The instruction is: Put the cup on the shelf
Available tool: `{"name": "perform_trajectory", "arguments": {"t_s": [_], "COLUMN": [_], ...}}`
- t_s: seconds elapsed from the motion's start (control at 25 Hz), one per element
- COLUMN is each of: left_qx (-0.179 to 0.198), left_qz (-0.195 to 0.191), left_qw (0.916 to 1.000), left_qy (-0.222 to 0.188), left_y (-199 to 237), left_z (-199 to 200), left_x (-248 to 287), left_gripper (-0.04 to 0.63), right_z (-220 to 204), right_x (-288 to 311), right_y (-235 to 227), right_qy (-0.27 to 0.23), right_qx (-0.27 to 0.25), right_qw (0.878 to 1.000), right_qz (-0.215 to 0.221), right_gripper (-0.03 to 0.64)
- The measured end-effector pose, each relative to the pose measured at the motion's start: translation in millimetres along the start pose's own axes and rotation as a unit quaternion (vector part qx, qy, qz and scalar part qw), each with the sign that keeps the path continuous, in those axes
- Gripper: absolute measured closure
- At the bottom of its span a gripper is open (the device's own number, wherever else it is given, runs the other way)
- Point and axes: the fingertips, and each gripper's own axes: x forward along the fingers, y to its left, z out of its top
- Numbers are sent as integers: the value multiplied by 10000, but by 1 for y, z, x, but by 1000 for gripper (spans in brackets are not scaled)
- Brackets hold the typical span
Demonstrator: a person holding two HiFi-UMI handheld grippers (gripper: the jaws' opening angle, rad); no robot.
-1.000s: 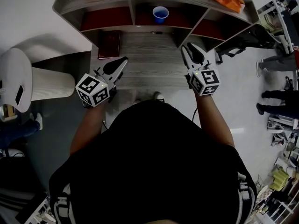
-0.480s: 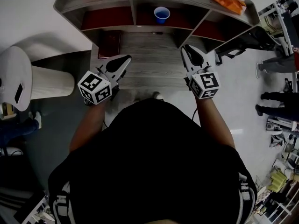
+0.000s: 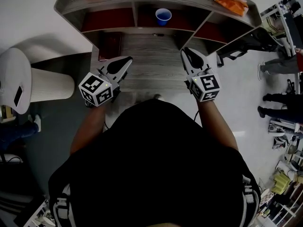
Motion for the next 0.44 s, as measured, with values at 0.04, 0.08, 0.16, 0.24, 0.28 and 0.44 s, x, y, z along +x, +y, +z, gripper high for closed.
{"name": "perform_trajectory", "arguments": {"t_s": [0.04, 0.08, 0.16, 0.24, 0.28, 0.44], "left_qx": [12, 25, 44, 40, 35, 15], "left_qz": [-1, -6, -17, -21, -20, -13], "left_qw": [10000, 10000, 10000, 10000, 10000, 10000], "left_qy": [4, 17, 53, 70, 73, 96], "left_y": [0, -1, -2, -3, -3, -3], "left_z": [0, -1, -4, -5, -6, -7], "left_x": [0, 1, 1, 1, 1, 3], "left_gripper": [577, 577, 577, 577, 577, 577], "right_z": [-1, -3, -4, -7, -8, -11], "right_x": [0, 0, -1, -1, -2, -2], "right_y": [0, 0, 1, 0, 0, -3], "right_qy": [14, 22, 35, 58, 71, 127], "right_qx": [20, 39, 73, 85, 86, 109], "right_qw": [10000, 10000, 10000, 9999, 9999, 9999], "right_qz": [-4, -13, -30, -40, -42, -38], "right_gripper": [569, 571, 574, 578, 578, 583]}}
